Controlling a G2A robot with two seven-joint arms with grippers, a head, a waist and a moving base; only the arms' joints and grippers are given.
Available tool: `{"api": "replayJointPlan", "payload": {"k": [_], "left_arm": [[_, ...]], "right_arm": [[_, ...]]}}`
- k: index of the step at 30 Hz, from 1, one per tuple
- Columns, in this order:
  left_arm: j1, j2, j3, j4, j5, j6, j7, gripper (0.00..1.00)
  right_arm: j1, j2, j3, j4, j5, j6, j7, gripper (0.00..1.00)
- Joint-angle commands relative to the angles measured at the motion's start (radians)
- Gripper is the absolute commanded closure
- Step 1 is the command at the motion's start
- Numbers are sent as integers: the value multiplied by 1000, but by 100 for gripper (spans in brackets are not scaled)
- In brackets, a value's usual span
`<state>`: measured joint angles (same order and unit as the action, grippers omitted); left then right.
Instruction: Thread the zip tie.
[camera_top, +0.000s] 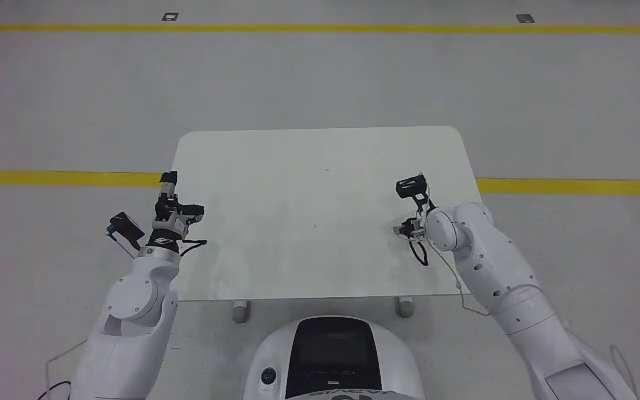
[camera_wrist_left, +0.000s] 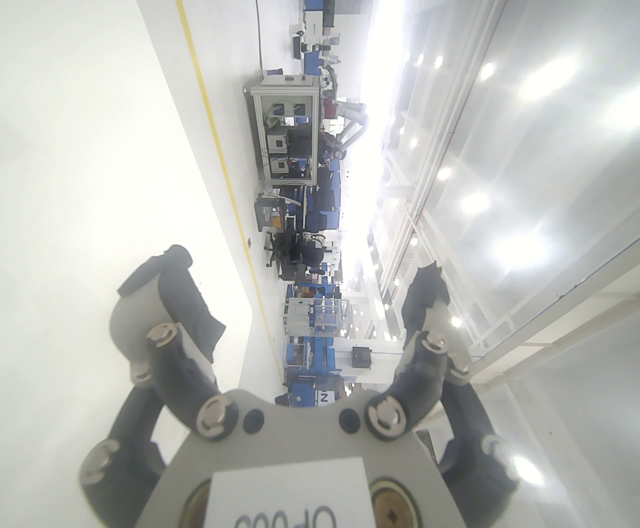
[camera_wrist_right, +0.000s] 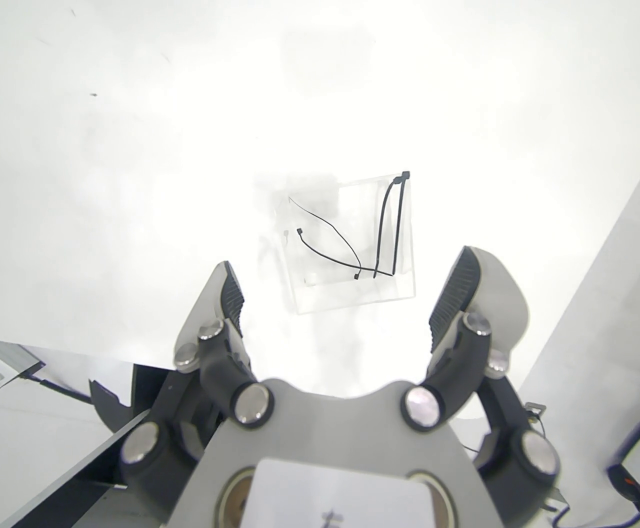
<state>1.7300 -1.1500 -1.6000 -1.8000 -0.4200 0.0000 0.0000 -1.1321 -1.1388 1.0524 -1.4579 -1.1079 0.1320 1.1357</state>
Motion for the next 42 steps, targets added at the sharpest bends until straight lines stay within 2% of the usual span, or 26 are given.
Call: {"api": "replayJointPlan", "payload": {"k": [1, 2, 4, 6, 8, 13, 32, 42], "left_arm": [[0, 0, 0, 0, 0, 0, 0, 0], [0, 0, 0, 0, 0, 0, 0, 0], [0, 0, 0, 0, 0, 0, 0, 0], [0, 0, 0, 0, 0, 0, 0, 0], [0, 0, 0, 0, 0, 0, 0, 0], [0, 0, 0, 0, 0, 0, 0, 0], [0, 0, 0, 0, 0, 0, 0, 0], [0, 0, 0, 0, 0, 0, 0, 0]], "right_arm": [[0, 0, 4, -5, -4, 1, 7, 0], [0, -1, 4, -6, -8, 3, 10, 0], [2, -2, 2, -7, -16, 7, 13, 21], [5, -4, -1, -5, -22, 11, 14, 49], [9, -7, -5, 1, -28, 15, 14, 55], [22, -14, -13, 28, -26, 19, 9, 62], [72, -53, -83, 162, -63, 61, -17, 69], [82, -68, -98, 203, -84, 77, -27, 74]]}}
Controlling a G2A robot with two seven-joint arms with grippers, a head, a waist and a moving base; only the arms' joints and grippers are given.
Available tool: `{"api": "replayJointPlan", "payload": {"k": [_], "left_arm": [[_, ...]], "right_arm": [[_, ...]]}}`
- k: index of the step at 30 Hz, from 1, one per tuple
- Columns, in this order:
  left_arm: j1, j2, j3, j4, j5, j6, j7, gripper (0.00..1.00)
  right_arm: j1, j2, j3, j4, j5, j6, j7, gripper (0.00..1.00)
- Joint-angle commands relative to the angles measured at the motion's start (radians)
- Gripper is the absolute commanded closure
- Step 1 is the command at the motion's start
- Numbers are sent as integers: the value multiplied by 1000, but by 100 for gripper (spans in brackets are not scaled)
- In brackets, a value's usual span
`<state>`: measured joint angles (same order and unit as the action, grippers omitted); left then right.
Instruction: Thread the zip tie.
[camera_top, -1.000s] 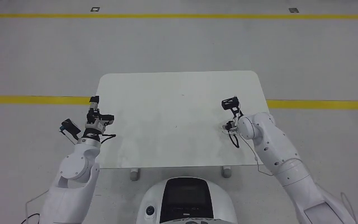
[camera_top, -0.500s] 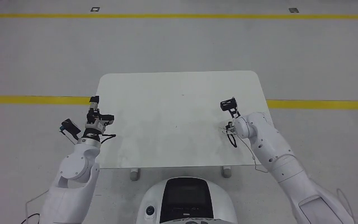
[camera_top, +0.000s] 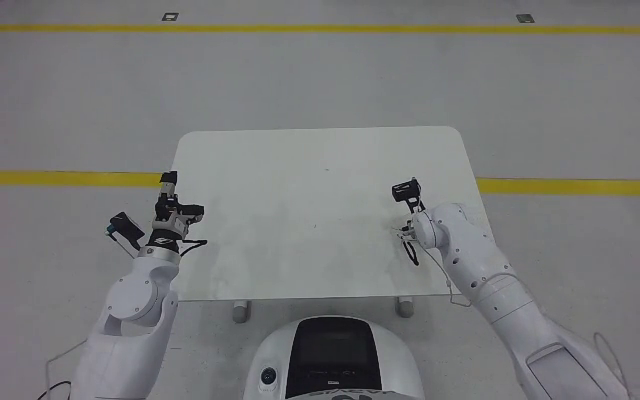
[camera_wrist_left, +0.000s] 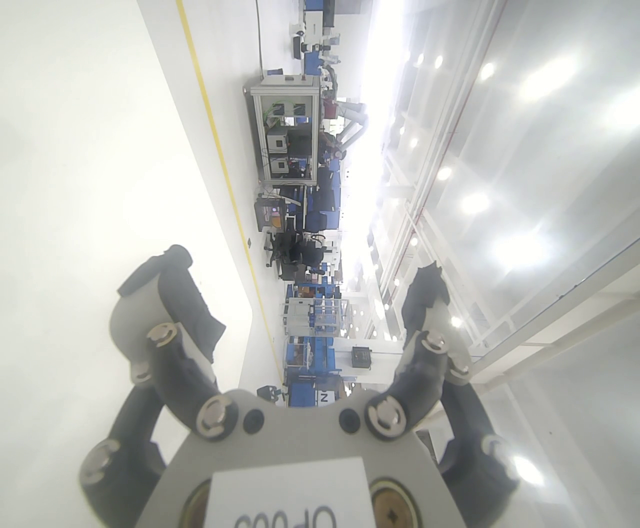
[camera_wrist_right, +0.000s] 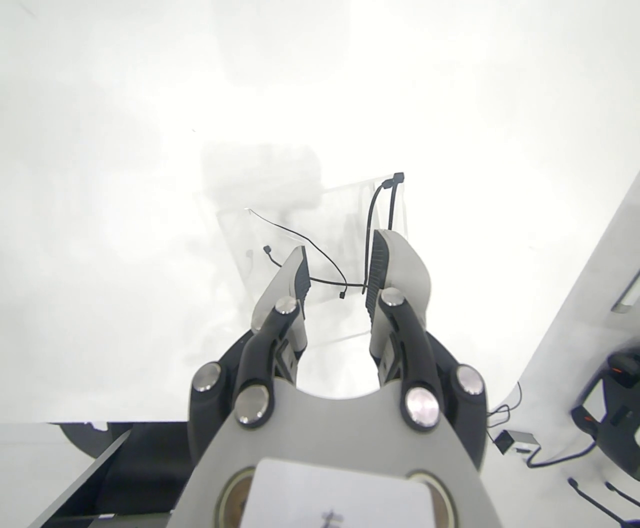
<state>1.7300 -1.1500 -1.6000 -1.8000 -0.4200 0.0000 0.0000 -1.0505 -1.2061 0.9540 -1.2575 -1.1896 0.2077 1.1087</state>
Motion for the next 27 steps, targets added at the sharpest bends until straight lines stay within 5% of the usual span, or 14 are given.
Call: {"api": "replayJointPlan", "payload": {"k": [1, 27], "left_arm": [[0, 0, 0, 0, 0, 0, 0, 0], [0, 0, 0, 0, 0, 0, 0, 0]], "right_arm": [[0, -2, 0, 4, -4, 2, -1, 74], [4, -24, 15, 53, -35, -23, -9, 76]]}}
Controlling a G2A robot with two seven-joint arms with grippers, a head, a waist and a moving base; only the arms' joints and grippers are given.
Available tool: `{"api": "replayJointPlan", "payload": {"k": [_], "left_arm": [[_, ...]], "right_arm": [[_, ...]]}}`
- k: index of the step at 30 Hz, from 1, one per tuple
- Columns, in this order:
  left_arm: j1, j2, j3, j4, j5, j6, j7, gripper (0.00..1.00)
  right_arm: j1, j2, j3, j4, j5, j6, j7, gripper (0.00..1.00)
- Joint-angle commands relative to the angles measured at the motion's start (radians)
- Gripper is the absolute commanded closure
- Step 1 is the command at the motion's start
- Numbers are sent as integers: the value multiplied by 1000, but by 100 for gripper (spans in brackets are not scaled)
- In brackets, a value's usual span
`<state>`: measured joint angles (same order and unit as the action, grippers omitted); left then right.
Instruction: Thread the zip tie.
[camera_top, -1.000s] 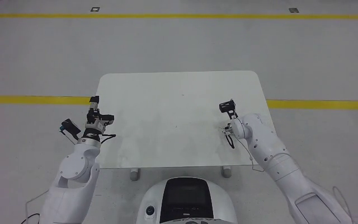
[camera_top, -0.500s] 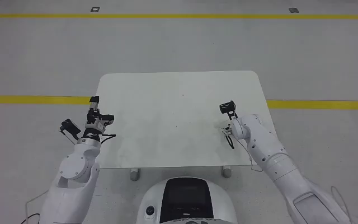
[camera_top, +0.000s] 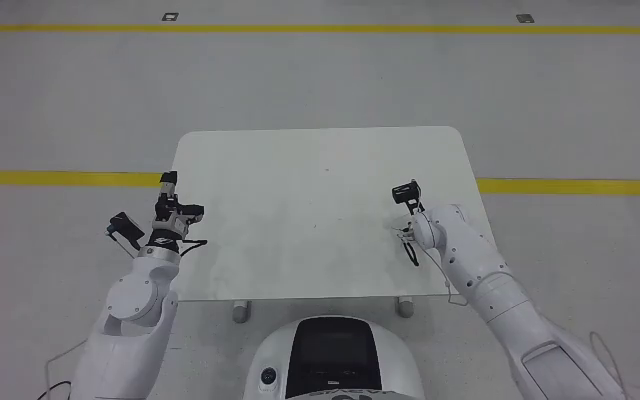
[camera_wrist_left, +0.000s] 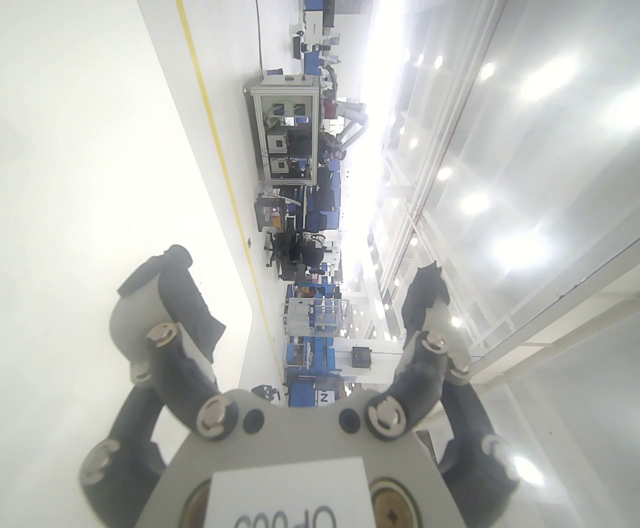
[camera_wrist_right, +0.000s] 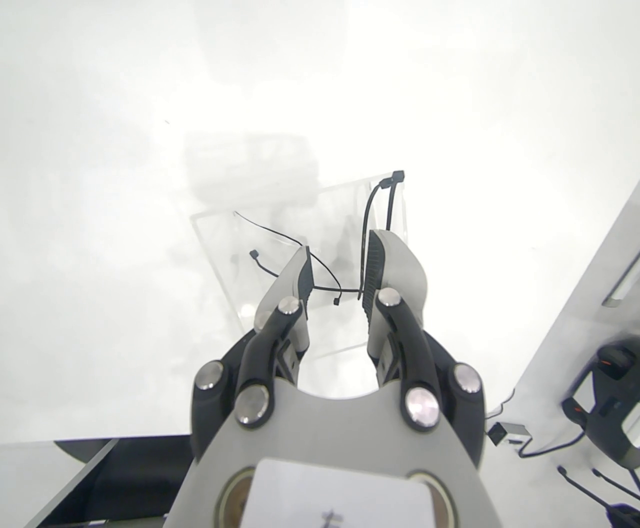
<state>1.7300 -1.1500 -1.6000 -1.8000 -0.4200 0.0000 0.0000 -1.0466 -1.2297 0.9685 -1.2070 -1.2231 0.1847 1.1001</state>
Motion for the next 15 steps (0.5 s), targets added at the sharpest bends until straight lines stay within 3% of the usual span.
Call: {"api": "replayJointPlan", "payload": {"k": [1, 15], "left_arm": [[0, 0, 0, 0, 0, 0, 0, 0], [0, 0, 0, 0, 0, 0, 0, 0]], "right_arm": [[1, -2, 1, 5, -3, 0, 0, 76], [10, -17, 2, 41, -15, 1, -2, 77]]}}
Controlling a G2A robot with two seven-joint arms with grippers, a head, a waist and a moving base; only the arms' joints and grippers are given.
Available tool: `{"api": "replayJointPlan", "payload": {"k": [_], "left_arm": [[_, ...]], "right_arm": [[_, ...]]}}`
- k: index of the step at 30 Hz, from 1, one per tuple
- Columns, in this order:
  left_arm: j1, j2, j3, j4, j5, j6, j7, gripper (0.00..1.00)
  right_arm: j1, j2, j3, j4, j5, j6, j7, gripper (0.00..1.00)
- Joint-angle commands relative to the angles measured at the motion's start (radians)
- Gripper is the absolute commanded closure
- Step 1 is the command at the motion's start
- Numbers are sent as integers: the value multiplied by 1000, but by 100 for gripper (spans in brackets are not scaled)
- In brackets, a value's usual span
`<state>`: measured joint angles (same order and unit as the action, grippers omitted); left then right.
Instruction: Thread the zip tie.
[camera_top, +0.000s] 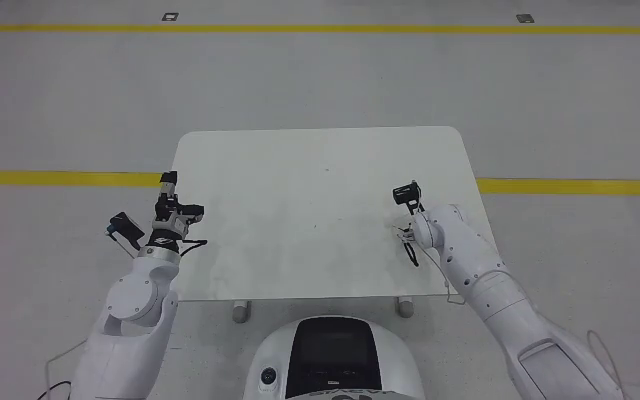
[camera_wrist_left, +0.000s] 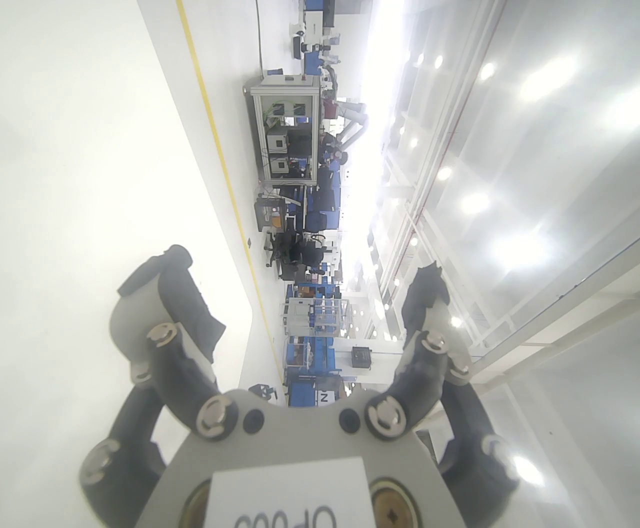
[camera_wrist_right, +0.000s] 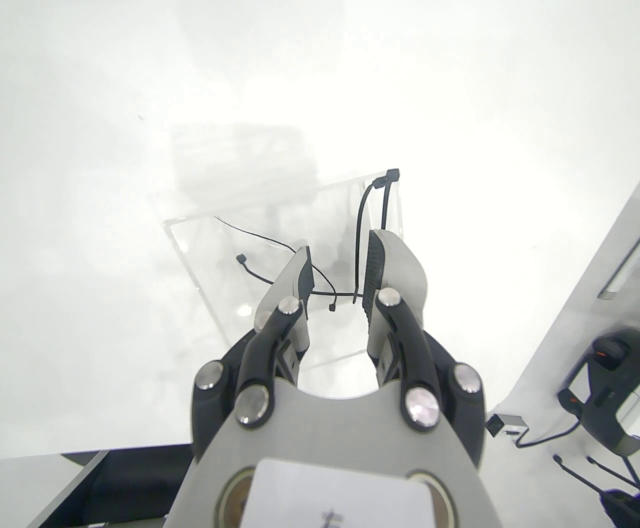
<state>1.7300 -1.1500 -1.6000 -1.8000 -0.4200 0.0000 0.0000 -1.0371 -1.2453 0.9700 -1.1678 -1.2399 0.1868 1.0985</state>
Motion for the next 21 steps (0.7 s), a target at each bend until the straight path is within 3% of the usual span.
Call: {"api": "replayJointPlan", "payload": {"k": [1, 21], "left_arm": [[0, 0, 0, 0, 0, 0, 0, 0], [0, 0, 0, 0, 0, 0, 0, 0]], "right_arm": [[1, -2, 2, 4, 2, -2, -1, 77], [10, -17, 17, 39, -2, -16, -9, 84]]}}
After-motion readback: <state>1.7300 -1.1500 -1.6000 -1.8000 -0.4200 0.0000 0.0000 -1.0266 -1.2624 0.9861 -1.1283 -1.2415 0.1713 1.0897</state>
